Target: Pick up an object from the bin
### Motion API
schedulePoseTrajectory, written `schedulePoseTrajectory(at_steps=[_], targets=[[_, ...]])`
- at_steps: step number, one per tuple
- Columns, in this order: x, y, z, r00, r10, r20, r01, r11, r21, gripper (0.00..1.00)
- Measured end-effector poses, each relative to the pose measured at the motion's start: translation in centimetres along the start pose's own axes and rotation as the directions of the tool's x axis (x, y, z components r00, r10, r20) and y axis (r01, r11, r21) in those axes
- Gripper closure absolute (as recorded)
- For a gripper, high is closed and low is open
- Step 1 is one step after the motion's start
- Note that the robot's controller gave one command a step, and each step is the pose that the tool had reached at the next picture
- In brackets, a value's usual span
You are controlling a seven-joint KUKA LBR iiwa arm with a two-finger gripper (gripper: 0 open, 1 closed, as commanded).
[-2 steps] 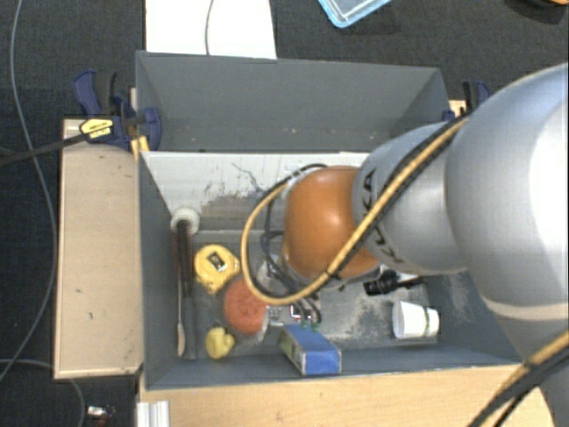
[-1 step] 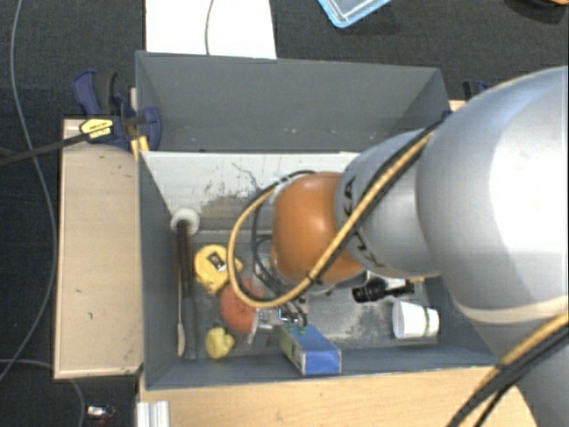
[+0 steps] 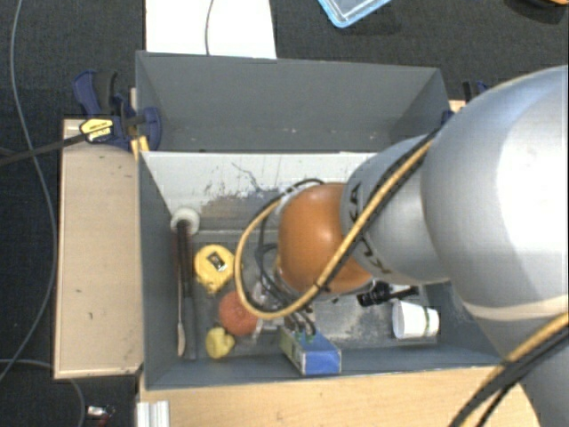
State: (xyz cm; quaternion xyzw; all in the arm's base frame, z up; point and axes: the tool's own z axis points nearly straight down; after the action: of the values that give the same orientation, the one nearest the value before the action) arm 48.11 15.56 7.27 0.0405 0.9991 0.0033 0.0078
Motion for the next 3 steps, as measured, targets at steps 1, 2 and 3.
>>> schedulePoseTrajectory(at_steps=[1, 2, 3], targets=[[0.0, 0.0, 0.0, 1.0, 0.002, 0.0, -0.002, 1.0, 0.0, 1.0], [-0.1, -0.6, -5.7, 1.0, -0.015, -0.009, 0.015, 1.0, 0.003, 1.0], [-0.4, -0.7, -6.5, 1.0, -0.011, 0.0, 0.011, 1.0, 0.0, 1.0]])
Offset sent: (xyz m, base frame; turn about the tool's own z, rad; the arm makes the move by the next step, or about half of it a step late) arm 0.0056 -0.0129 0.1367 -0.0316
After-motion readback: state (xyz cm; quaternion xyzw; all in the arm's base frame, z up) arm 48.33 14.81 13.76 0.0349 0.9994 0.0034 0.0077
